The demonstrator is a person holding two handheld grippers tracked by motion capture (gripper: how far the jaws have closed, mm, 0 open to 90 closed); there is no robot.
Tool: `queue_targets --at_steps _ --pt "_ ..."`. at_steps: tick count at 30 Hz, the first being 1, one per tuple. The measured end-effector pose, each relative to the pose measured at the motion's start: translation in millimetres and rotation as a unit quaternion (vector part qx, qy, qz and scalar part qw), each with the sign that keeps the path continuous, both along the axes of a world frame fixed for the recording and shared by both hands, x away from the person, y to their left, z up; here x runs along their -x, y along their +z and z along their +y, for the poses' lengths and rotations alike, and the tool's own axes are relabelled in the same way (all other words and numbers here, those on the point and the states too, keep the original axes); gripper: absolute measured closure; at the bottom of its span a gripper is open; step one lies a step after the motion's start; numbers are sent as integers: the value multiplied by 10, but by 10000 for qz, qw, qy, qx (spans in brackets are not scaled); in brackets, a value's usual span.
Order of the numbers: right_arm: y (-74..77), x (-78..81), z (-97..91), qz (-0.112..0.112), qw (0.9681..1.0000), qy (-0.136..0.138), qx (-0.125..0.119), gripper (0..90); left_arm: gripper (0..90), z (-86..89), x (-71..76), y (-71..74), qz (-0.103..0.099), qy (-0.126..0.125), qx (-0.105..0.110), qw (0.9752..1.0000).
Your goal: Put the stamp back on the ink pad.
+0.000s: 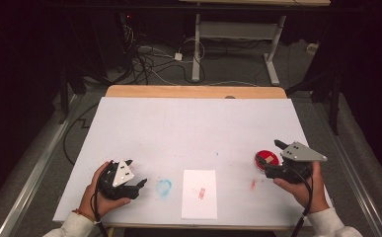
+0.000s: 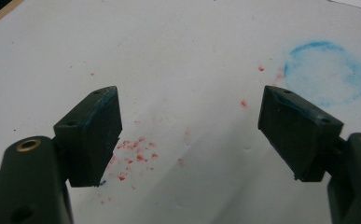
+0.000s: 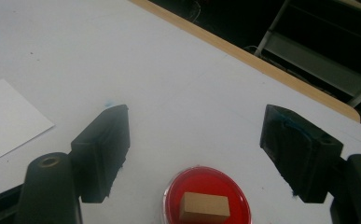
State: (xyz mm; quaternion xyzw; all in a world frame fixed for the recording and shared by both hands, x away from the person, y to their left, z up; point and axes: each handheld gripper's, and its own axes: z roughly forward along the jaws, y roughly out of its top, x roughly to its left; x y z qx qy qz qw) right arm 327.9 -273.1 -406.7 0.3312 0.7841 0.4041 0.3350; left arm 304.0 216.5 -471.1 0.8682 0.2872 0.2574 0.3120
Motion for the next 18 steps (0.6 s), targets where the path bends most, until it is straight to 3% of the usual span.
queue_targets --at_steps 18 --pt "-164 248 -70 -303 9995 49 26 205 208 -32 6 21 -79 -49 20 10000"
